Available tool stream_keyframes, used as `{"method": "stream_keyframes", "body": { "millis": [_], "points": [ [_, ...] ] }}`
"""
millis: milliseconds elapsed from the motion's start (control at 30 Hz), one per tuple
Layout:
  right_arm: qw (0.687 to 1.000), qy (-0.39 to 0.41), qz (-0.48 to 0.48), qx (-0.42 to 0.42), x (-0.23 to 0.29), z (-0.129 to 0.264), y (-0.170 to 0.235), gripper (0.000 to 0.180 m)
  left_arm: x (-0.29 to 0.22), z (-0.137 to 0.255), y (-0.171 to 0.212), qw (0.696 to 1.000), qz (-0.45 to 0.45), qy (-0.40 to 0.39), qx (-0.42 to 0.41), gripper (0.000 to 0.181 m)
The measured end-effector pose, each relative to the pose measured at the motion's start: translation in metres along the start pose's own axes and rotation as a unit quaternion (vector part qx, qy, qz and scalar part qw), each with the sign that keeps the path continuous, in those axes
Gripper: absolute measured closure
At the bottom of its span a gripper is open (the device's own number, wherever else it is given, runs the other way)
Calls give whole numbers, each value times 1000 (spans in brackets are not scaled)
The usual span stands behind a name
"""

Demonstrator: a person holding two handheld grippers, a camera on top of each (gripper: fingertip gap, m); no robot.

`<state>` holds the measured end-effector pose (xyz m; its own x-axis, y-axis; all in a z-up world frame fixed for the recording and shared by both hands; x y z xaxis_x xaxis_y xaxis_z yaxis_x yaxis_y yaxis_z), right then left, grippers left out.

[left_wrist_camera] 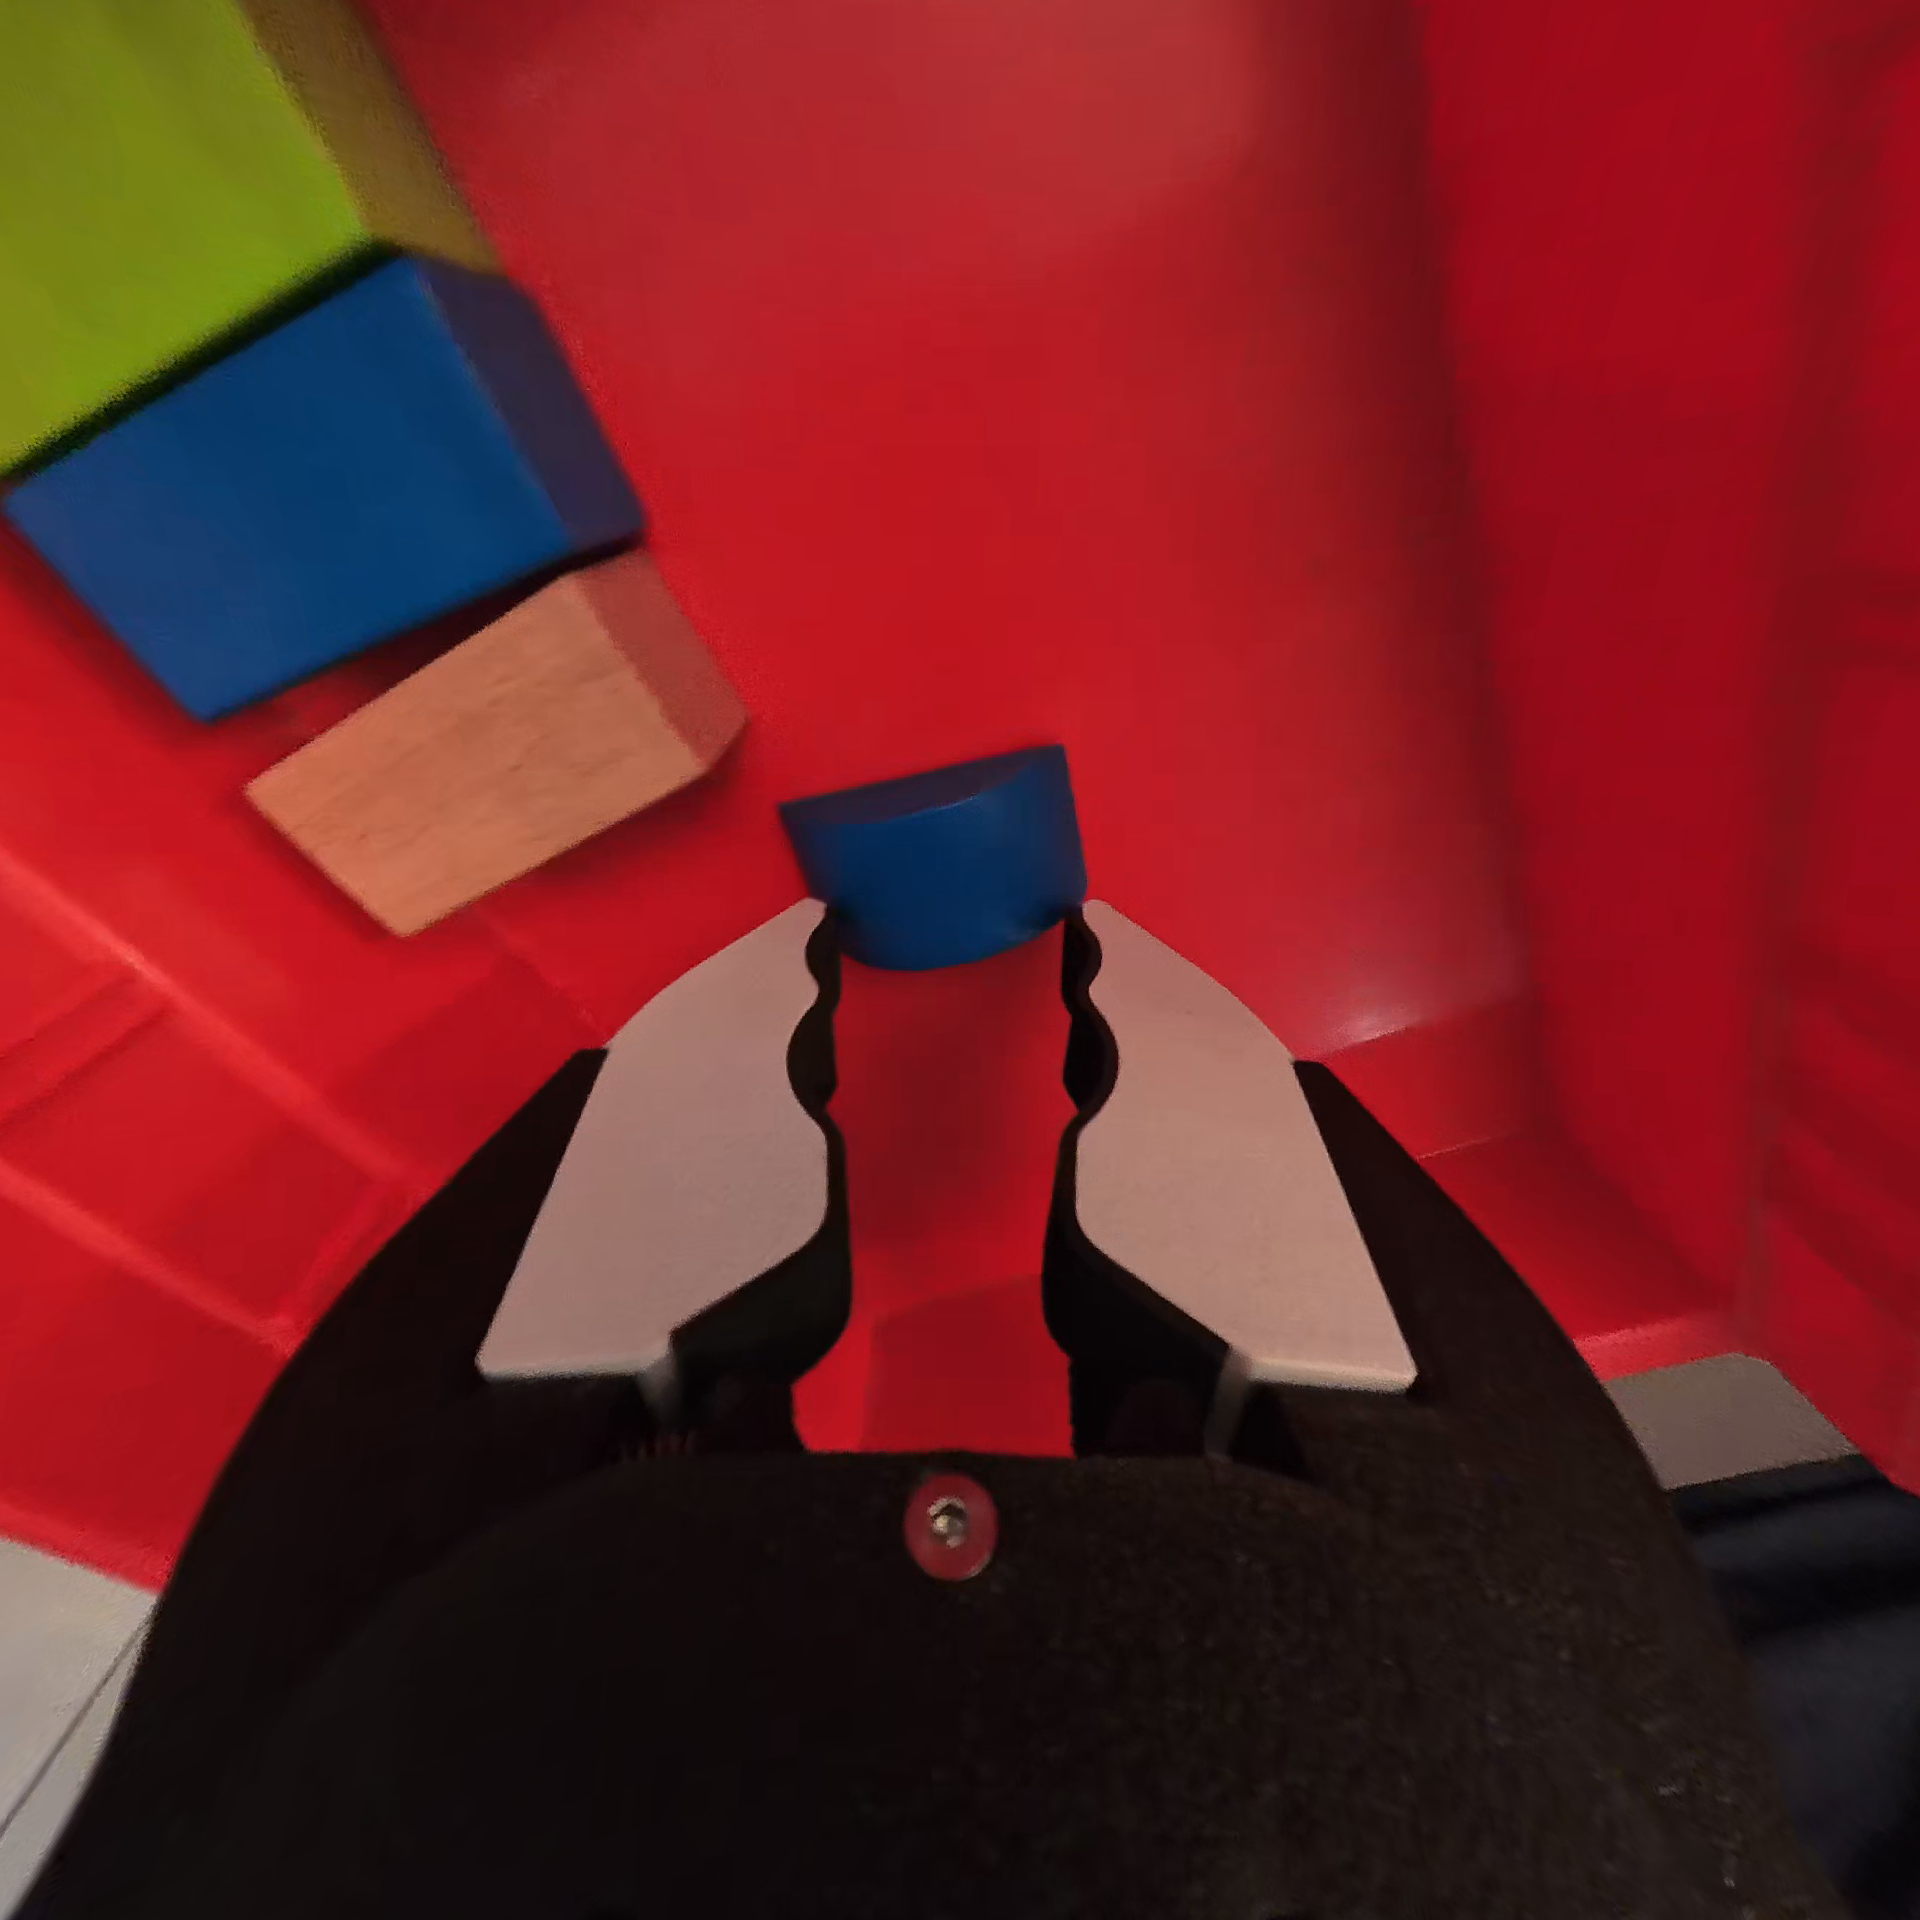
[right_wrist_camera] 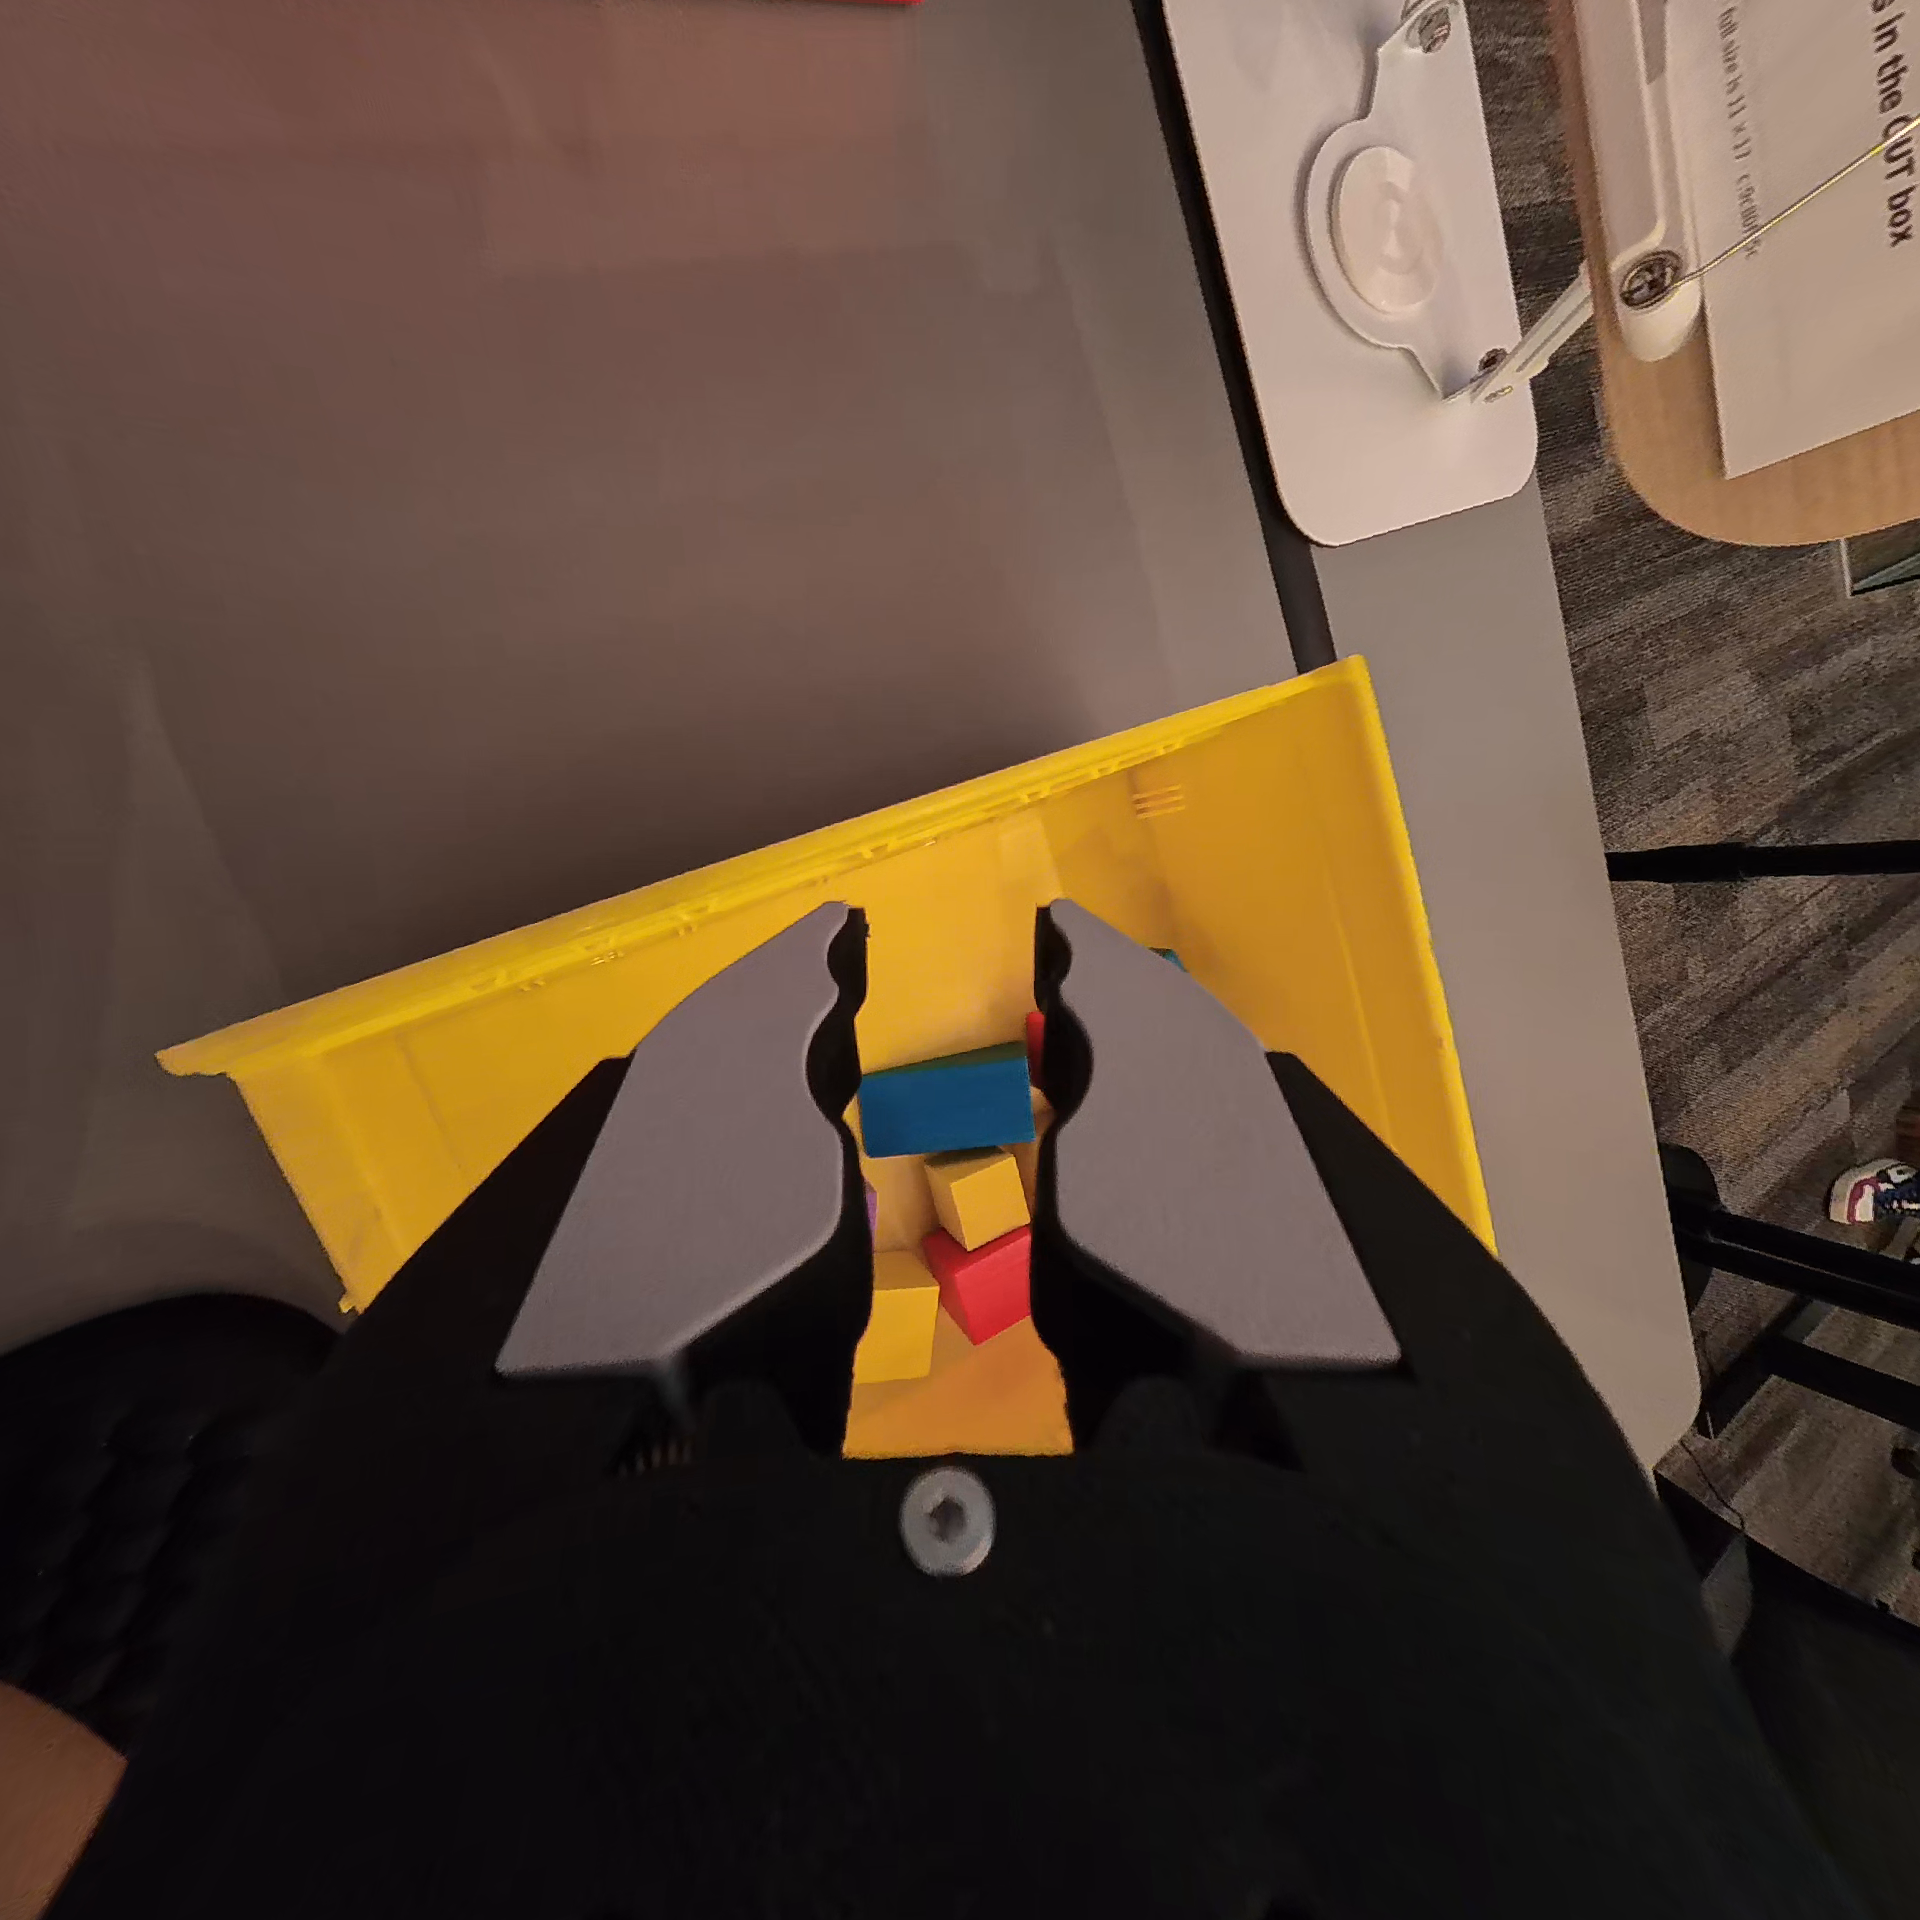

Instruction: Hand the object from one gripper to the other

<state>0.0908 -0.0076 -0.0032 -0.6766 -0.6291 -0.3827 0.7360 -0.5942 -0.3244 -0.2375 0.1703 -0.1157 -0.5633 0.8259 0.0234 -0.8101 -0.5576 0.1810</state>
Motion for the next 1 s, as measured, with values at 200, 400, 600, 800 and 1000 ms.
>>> {"method": "stream_keyframes", "body": {
  "millis": [200,400,600,800,1000],
  "points": [
    [1000,-5,0,4,1,-2,1,148,-47,7,-11,993,-74,85,-19,148],
    [1000,-11,0,3,2,-3,3,148,-28,25,-12,987,-122,52,-89,142],
    [1000,-24,5,1,5,-5,4,148,-25,44,-17,931,-291,-69,-209,138],
    [999,-35,8,7,9,-8,7,148,-47,31,-11,902,-377,-38,-205,139],
    [999,-48,12,9,13,-9,8,148,-51,16,-11,888,-414,-33,-199,135]
  ]
}}
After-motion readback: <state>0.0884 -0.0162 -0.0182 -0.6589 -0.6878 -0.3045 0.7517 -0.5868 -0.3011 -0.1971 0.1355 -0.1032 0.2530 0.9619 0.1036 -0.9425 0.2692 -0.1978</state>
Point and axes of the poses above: each gripper's, where its closed fingertips meet, z back along the fingers, y out of its underside, x = y × z across the jaws, the point moved 3 cm from there along z, back along the fingers, and after that the axes turned 10 degrees about x, right-handed, at the moved point
